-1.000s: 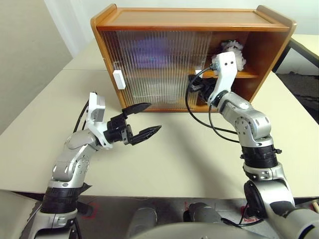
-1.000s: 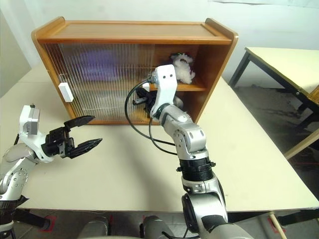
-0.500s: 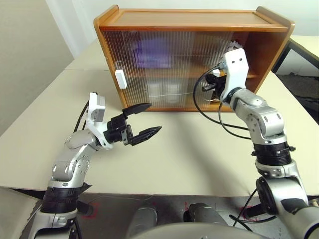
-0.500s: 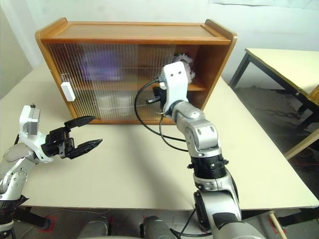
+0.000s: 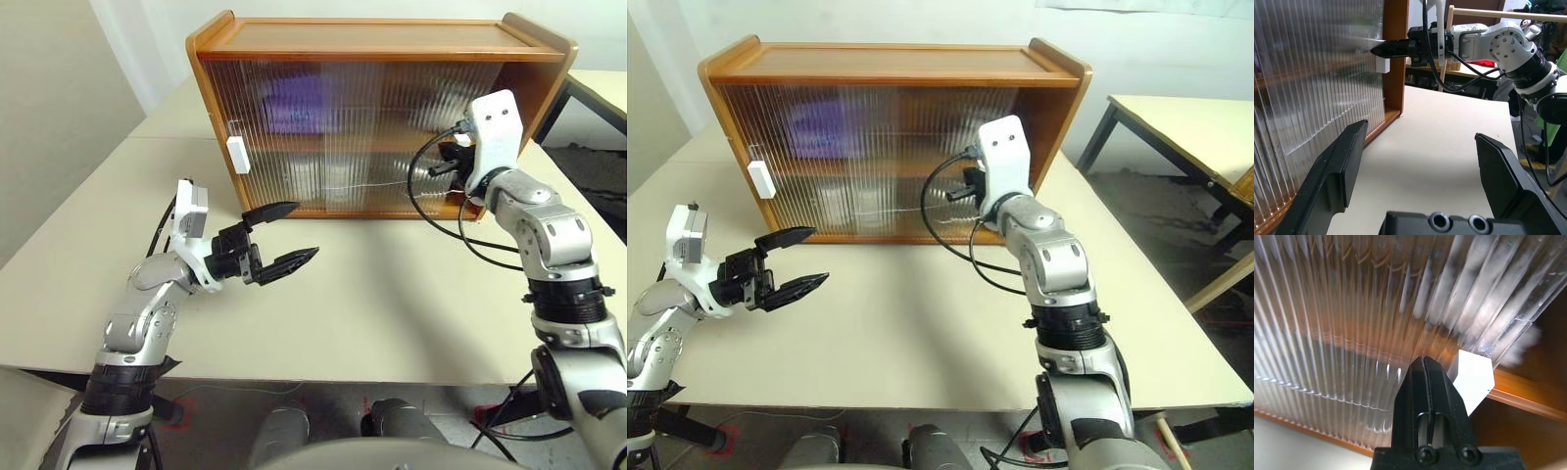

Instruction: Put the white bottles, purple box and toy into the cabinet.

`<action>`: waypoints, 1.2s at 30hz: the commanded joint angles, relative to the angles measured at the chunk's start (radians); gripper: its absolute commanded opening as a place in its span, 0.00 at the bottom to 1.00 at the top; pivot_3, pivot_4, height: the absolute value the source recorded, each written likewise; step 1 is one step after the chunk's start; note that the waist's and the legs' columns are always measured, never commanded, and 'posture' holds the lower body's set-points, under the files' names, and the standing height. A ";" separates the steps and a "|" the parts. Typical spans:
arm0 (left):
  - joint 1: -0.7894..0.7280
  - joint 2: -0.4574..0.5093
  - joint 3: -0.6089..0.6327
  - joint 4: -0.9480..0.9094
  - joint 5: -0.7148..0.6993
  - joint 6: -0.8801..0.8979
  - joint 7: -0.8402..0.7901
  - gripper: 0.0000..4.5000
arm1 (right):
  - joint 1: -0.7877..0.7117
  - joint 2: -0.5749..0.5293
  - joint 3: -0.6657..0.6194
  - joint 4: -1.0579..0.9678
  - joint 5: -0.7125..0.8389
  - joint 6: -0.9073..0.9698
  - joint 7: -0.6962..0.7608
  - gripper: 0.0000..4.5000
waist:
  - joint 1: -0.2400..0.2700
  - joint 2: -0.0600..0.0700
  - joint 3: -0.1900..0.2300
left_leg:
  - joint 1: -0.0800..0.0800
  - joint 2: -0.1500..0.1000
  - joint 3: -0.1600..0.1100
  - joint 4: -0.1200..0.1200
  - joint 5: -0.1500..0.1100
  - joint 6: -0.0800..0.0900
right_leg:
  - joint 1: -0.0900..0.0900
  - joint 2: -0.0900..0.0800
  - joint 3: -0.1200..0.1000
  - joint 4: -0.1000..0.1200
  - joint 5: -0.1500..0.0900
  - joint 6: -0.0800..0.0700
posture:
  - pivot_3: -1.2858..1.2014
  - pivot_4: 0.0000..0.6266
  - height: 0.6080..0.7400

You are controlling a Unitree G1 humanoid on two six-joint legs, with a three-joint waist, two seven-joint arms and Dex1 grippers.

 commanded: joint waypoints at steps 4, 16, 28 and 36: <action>-0.007 0.003 -0.014 0.009 0.007 0.004 -0.012 1.00 | 0.006 -0.017 -0.071 0.035 -0.075 0.044 -0.084 0.01 | -0.008 0.000 0.000 | 0.000 0.000 0.001 0.000 0.000 0.000 | 0.000 0.000 0.000 0.000 0.000 0.000 | 0.50 0.00 1.00; -0.005 0.000 -0.018 0.014 0.009 0.001 -0.020 1.00 | 0.002 -0.076 -0.127 0.086 -0.124 0.079 -0.124 0.01 | -0.005 0.000 0.000 | -0.001 0.000 0.001 -0.001 0.000 0.000 | 0.000 -0.002 0.001 -0.001 -0.001 0.002 | 0.49 0.00 1.00; 0.026 0.005 0.015 0.021 0.008 -0.020 -0.009 1.00 | 0.010 -0.108 -0.199 -0.025 0.199 0.132 0.266 0.15 | -0.008 0.000 0.000 | -0.006 -0.007 0.005 -0.003 0.001 -0.001 | -0.006 -0.004 0.000 -0.002 -0.002 0.005 | 0.50 0.00 1.00; 0.069 0.020 0.090 0.040 0.056 -0.100 0.049 1.00 | 0.196 -0.172 -0.390 -0.028 0.455 0.098 0.548 0.78 | 0.013 0.000 0.000 | -0.001 -0.011 0.007 -0.005 0.002 -0.005 | 0.001 0.000 0.002 0.000 -0.010 0.022 | 0.52 0.00 1.00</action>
